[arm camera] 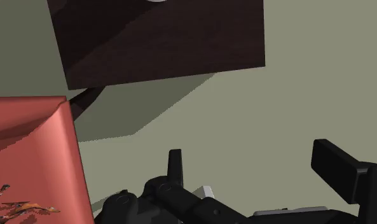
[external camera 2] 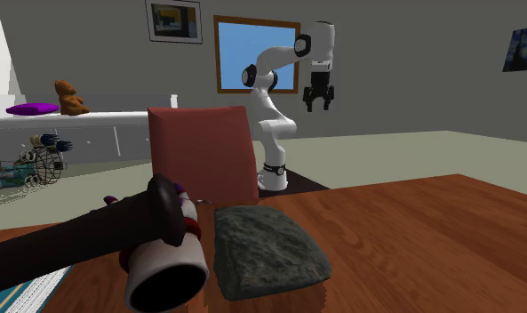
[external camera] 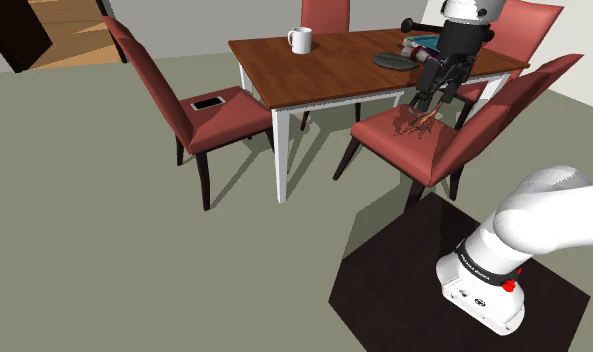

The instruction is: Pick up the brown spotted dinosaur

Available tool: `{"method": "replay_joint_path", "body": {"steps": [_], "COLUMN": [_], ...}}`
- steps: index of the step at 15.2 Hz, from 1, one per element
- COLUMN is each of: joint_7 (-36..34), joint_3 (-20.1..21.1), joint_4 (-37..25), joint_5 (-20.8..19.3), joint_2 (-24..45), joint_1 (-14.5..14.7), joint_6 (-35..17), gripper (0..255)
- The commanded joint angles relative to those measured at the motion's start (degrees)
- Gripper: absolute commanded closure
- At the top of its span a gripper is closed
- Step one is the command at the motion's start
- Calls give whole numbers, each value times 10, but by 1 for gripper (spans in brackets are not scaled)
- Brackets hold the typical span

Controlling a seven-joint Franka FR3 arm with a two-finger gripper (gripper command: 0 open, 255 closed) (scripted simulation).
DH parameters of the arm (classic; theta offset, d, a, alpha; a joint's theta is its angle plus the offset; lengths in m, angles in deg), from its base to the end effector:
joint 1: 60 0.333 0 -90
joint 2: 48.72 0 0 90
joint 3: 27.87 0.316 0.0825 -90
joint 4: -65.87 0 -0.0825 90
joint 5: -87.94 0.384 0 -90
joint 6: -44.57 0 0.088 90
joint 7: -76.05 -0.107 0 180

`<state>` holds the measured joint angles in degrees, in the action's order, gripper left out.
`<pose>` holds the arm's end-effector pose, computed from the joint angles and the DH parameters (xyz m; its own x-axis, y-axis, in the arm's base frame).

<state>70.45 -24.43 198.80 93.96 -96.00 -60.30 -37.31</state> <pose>0.2804 0.0345 0.6064 0.9961 -0.0502 -0.0721 -0.0542 -0.9971 -0.0539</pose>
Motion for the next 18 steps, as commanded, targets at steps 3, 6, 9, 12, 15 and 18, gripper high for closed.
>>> {"method": "replay_joint_path", "body": {"steps": [3,6,9,12,15,18], "joint_7": [48,119,190,261,331,400], "joint_3": [-28,-70,-115,-159,-205,-251], "joint_4": [20,44,60,69,71,64], "joint_5": [-24,-62,-102,-142,-179,-213], "joint_2": [-9,-15,-12,0,23,54], "joint_1": [1,1,1,0,0,3], "joint_6": [-5,-15,-30,-50,-74,-102], "gripper": [0,0,0,0,0,0]}}
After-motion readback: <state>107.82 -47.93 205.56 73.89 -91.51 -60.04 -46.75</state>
